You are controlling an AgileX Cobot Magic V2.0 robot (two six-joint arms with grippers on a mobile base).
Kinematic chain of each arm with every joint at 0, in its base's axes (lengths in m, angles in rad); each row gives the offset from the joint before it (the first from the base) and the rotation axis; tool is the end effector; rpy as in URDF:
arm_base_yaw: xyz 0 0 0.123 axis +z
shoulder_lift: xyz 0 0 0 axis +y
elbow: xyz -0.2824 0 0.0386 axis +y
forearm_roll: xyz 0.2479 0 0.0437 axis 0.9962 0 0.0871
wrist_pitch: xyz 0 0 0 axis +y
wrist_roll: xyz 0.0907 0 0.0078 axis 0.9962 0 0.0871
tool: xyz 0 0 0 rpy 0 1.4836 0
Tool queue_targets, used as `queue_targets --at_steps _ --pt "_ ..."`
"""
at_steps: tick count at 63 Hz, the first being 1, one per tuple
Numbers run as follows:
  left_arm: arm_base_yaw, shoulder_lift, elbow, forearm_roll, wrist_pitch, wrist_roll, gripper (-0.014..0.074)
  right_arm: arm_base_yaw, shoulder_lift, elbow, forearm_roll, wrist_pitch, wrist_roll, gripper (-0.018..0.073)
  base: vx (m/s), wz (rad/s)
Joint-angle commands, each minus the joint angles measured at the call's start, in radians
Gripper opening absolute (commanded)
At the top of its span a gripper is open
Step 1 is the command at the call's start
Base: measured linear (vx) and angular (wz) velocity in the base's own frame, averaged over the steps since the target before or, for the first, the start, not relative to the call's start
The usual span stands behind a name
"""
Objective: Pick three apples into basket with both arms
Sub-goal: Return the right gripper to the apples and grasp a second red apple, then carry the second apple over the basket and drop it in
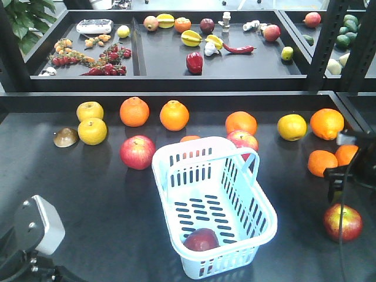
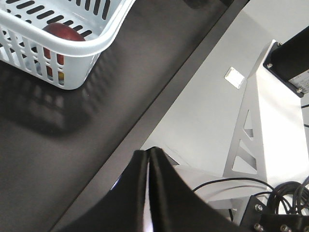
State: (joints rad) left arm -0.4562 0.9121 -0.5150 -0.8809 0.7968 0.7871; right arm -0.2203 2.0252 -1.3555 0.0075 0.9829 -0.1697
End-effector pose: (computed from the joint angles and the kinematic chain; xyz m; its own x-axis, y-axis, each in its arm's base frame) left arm 0.1134 -0.1117 0.2555 -0.6362 0.3904 -0.6654 0.7364 0.5645 -0.3729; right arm 0.3714 -0.0826 0.1491 -0.9985 0.0547 -0.0064 0.0547 0.9985 0.0053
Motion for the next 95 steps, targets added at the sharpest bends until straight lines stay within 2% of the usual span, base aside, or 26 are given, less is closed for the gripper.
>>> queue_targets --at_steps 1,29,35,39,50,59,79,95 --pt "-0.004 -0.012 -0.024 -0.047 -0.030 -0.010 -0.0006 0.000 -0.012 -0.027 -0.007 0.000 0.002 0.0622 0.00 0.00" --pt "-0.004 -0.012 -0.024 -0.047 -0.052 -0.010 -0.0006 0.000 0.094 -0.025 0.005 -0.003 0.004 0.0580 0.00 0.00" --pt "-0.004 -0.012 -0.024 -0.047 -0.052 -0.010 -0.0006 0.000 0.094 -0.025 0.005 0.004 0.003 0.0514 0.00 0.00" --pt "-0.004 -0.012 -0.024 -0.047 -0.052 -0.010 -0.0006 0.000 0.089 -0.025 0.005 0.015 0.001 0.0439 0.00 0.00" --pt "-0.004 -0.012 -0.024 -0.047 -0.055 -0.010 -0.0006 0.000 0.015 -0.025 0.030 0.032 -0.008 0.0169 0.00 0.00" --pt "-0.004 -0.012 -0.024 -0.047 -0.055 -0.010 -0.0006 0.000 -0.100 -0.025 0.133 0.062 -0.108 -0.0017 0.00 0.00" --pt "-0.004 -0.012 -0.024 -0.048 -0.055 -0.010 -0.0006 0.000 -0.357 0.000 0.424 0.213 -0.296 -0.0004 0.00 0.00" --pt "-0.004 -0.012 -0.024 -0.048 -0.055 -0.010 -0.0006 0.000 -0.568 0.208 0.646 0.235 -0.437 -0.0001 0.00 0.00"
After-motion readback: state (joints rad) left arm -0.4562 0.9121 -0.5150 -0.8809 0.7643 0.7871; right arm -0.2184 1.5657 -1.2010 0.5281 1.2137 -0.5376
